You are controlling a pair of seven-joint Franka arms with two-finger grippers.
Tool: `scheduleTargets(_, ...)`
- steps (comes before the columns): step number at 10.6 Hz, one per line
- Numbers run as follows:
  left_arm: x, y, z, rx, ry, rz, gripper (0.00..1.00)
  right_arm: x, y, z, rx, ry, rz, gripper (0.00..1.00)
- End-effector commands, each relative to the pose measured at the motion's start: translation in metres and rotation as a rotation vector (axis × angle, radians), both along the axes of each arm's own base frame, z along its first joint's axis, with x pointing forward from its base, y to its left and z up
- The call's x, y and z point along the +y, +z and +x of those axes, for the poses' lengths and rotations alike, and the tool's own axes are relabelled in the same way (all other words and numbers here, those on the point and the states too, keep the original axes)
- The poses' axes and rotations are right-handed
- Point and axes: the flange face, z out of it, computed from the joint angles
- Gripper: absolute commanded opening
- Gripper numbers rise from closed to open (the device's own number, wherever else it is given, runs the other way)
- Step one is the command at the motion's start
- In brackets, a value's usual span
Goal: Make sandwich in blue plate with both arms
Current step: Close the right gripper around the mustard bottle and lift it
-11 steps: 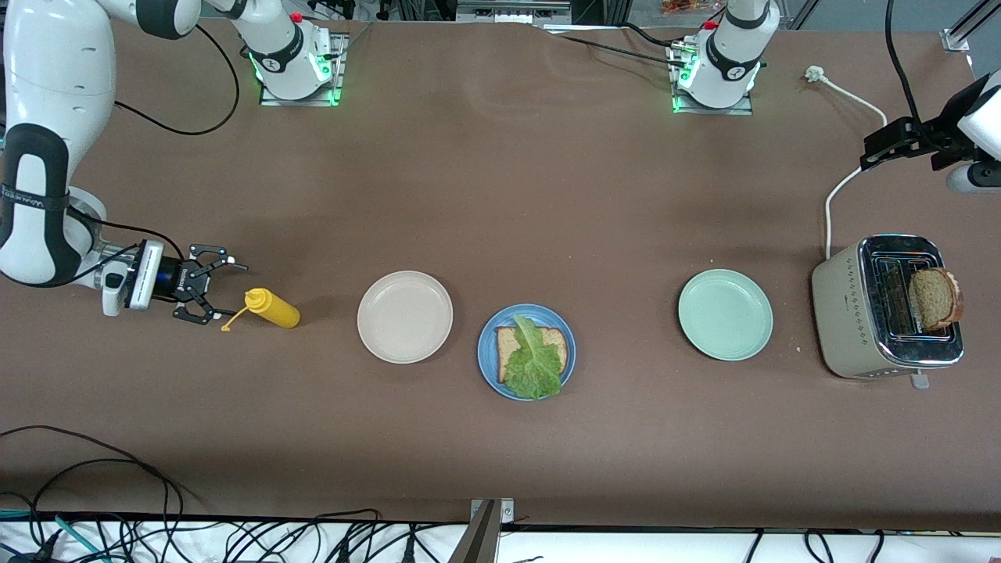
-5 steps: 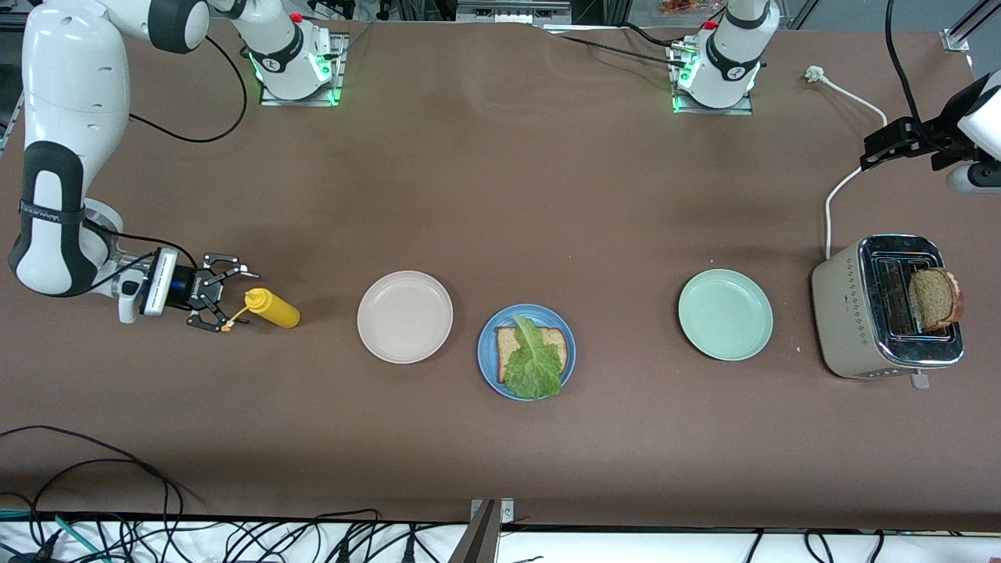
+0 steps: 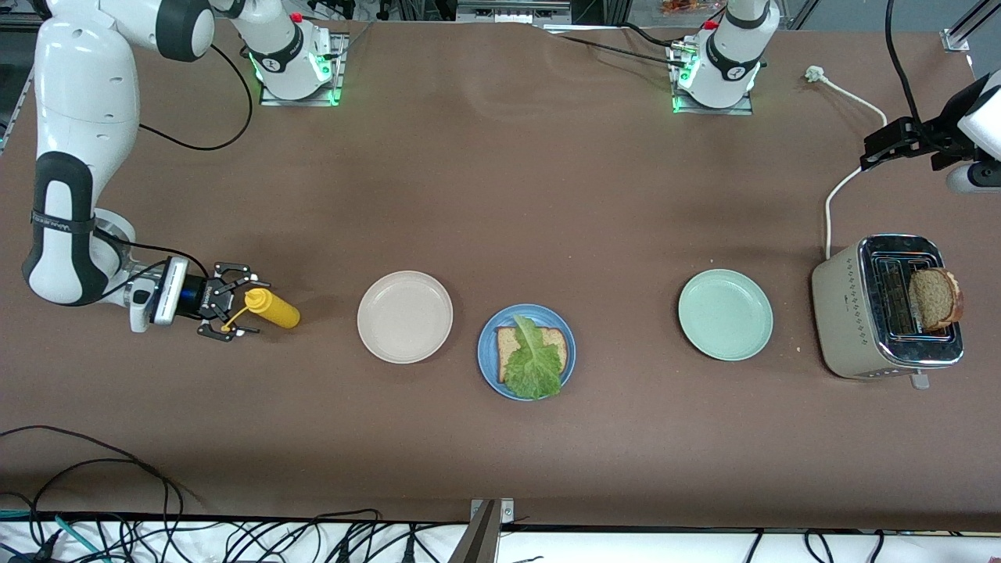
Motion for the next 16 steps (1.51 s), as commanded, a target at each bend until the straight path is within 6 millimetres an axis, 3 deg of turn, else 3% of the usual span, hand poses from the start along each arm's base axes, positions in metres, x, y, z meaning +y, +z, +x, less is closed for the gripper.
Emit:
scheduleTargets(1,0.0,0.007,0.001,0.0,0.007,0.011,1.0,0.011,-0.012,0.013,-0.032,0.009,0.05,1.0)
scheduleTargets(4,0.0,0.006,0.001,0.001,0.007,0.011,1.0,0.017,-0.011,0.016,-0.022,0.004,0.067,1.0)
scheduleTargets(7,0.0,0.007,0.001,0.0,0.007,0.011,1.0,0.025,-0.004,0.027,-0.044,0.017,0.066,0.34)
scheduleTargets(9,0.0,0.007,0.001,0.0,0.006,0.011,1.0,0.033,-0.004,0.029,-0.046,0.017,0.074,0.22)
scheduleTargets(10,0.0,0.007,0.001,0.0,0.009,0.011,1.0,0.036,0.003,0.034,-0.05,0.02,0.074,0.23)
scheduleTargets(11,0.0,0.007,0.001,0.0,0.006,0.011,1.0,0.034,0.018,0.048,-0.055,0.025,0.058,0.23)
scheduleTargets(13,0.0,0.007,0.001,0.0,0.007,0.011,1.0,0.042,0.07,0.082,0.015,0.046,-0.061,0.24)
scheduleTargets(16,0.0,0.007,0.001,-0.002,0.006,0.011,1.0,0.094,0.149,0.114,0.115,0.011,-0.262,0.25)
